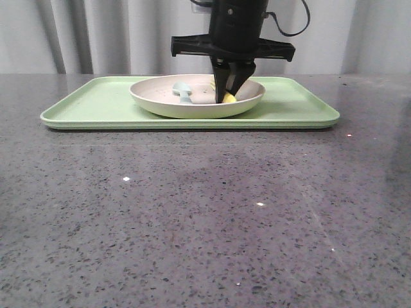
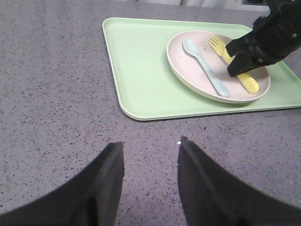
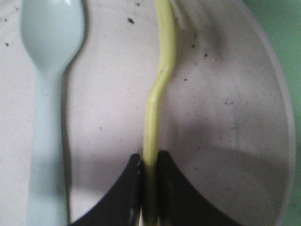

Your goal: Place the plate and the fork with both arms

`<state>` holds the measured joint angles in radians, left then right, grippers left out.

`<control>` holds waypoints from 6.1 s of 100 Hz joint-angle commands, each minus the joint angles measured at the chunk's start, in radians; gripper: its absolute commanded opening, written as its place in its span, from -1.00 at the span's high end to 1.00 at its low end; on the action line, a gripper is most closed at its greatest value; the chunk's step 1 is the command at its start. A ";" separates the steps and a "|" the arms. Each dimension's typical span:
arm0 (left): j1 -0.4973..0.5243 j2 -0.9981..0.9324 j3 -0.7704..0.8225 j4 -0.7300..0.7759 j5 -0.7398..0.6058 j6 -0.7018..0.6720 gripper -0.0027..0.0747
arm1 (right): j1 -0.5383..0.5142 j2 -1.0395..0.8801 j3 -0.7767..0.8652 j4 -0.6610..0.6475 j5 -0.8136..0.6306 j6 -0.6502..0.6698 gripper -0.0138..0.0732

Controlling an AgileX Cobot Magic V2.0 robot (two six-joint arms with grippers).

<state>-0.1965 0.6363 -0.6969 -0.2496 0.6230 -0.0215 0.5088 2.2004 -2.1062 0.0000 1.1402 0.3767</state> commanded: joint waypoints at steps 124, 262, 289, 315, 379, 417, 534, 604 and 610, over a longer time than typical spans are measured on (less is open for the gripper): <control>0.003 -0.001 -0.024 -0.019 -0.071 -0.012 0.23 | -0.046 -0.192 -0.132 -0.314 0.206 -0.001 0.79; 0.003 -0.001 -0.024 -0.019 -0.073 -0.012 0.23 | -0.145 -0.063 -0.062 -0.077 0.205 -0.073 0.02; 0.003 -0.001 -0.024 -0.019 -0.073 -0.012 0.23 | -0.145 -0.063 -0.062 -0.077 0.205 -0.073 -0.03; 0.003 -0.001 -0.024 -0.019 -0.073 -0.012 0.23 | -0.145 -0.094 -0.062 -0.077 0.207 -0.074 -0.03; 0.003 -0.001 -0.024 -0.019 -0.075 -0.012 0.27 | -0.145 -0.342 -0.053 -0.063 0.206 -0.118 -0.03; 0.003 -0.001 -0.024 -0.019 -0.079 -0.012 0.47 | -0.145 -0.603 0.242 -0.063 0.110 -0.144 0.43; 0.003 -0.231 0.075 0.057 -0.104 -0.012 0.98 | -0.145 -1.562 1.356 -0.063 -0.646 -0.144 0.84; 0.003 -0.381 0.159 0.057 -0.091 -0.012 0.98 | -0.145 -1.862 1.597 -0.063 -0.689 -0.144 0.84; 0.003 -0.381 0.159 0.057 -0.091 -0.012 0.98 | -0.145 -1.862 1.597 -0.063 -0.689 -0.144 0.84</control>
<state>-0.1965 0.2439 -0.5125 -0.1861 0.6007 -0.0215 0.3700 0.3338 -0.4843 -0.0541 0.5293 0.2399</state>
